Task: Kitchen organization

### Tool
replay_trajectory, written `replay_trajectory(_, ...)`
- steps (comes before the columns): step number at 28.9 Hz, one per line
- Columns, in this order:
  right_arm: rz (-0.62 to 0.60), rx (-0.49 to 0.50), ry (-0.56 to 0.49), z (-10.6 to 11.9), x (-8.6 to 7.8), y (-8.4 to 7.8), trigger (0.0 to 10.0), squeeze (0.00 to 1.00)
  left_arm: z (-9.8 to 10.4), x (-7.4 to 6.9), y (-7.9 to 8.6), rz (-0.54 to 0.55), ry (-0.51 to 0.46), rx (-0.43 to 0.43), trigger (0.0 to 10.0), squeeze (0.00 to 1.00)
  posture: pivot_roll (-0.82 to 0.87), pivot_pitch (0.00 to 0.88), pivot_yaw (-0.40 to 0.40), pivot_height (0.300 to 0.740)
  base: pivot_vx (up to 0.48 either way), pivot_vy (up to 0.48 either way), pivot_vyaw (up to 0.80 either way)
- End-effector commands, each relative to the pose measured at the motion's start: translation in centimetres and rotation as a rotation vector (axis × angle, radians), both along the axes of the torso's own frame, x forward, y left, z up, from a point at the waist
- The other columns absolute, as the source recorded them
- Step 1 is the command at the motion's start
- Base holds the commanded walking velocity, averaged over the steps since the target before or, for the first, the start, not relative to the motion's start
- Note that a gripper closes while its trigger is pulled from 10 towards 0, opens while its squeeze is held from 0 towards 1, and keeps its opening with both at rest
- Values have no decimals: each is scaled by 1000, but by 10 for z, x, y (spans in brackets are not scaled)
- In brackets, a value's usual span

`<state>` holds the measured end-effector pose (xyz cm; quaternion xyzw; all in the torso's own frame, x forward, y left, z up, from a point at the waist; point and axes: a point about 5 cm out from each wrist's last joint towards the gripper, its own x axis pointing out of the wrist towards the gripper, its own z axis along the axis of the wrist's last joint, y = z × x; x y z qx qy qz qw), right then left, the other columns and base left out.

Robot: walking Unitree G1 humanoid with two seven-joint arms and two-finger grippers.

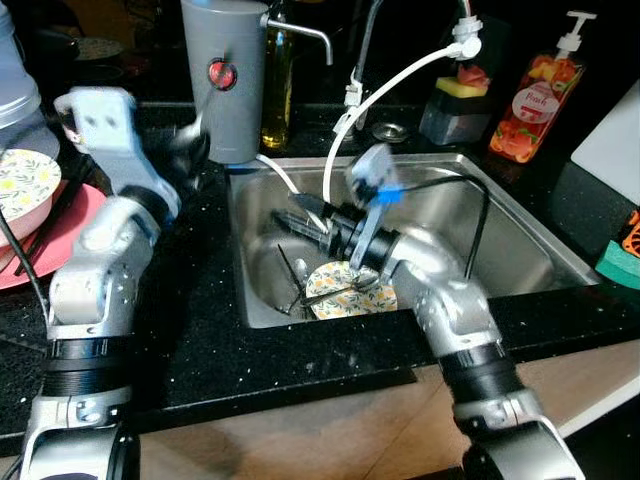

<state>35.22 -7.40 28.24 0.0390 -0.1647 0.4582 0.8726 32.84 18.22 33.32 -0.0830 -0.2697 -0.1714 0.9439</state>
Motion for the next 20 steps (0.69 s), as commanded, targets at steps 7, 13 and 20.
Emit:
replay_trajectory(7, -144, 500, 198, 29, 20, -24, 10000, 1000, -27, -21, -22, -221, 40, 51, 0, 0, -36, 112, -79, 740, 0, 0, 0)
replay_trajectory(13, -67, 587, 259, 36, 18, -24, 10000, 1000, -35, -23, -28, -233, 48, 128, 0, 0, -38, 106, -74, 740, 0, 0, 0)
replay_trajectory(20, -3, 537, 396, 34, 15, -10, 10000, 0, -37, -36, -38, -297, 39, 201, 0, 0, -37, 93, -70, 740, 0, 0, 0)
